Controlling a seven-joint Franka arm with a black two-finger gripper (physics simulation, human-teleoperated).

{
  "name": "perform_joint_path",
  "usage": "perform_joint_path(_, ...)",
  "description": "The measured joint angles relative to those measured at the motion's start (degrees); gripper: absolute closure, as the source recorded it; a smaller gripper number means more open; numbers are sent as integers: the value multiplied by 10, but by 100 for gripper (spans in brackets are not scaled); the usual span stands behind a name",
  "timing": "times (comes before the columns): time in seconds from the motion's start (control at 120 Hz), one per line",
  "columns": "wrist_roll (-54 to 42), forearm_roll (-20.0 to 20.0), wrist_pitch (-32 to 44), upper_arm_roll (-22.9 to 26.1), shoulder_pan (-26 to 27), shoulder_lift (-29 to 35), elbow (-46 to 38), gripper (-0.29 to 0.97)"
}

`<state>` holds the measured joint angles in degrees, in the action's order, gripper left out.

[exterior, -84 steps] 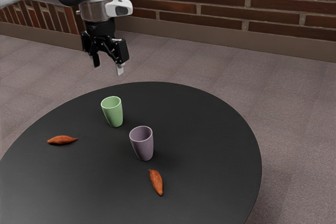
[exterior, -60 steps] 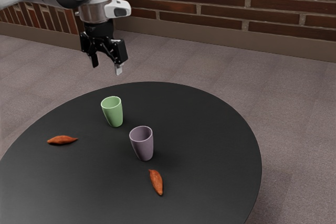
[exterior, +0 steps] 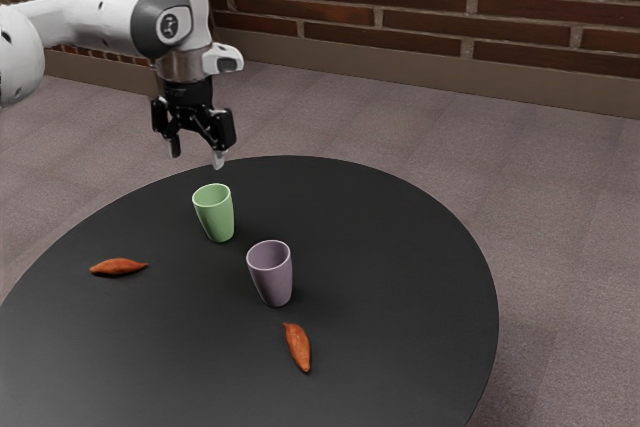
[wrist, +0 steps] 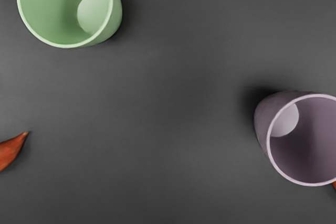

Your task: Place the left cup onto the right cup

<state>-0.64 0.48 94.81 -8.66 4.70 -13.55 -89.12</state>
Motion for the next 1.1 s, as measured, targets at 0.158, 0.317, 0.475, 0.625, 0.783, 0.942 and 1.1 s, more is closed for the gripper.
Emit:
perform_joint_path(0.158, -11, -13, 33, 0, -8, -31, -1, 4)
perform_joint_path(0.317, -28, -24, 68, 0, -18, -58, -1, 5)
perform_joint_path(0.475, -47, -32, 100, 1, -26, -86, 1, 6)
perform_joint_path(0.625, -67, -41, 124, 0, -38, -115, 10, 7)
perform_joint_path(0.783, -86, -43, 137, 1, -50, -144, 35, 8)
perform_joint_path(0.942, -104, -47, 145, 1, -55, -160, 39, 8)
perform_joint_path(1.1, -121, -50, 154, 2, -56, -185, 58, 8)
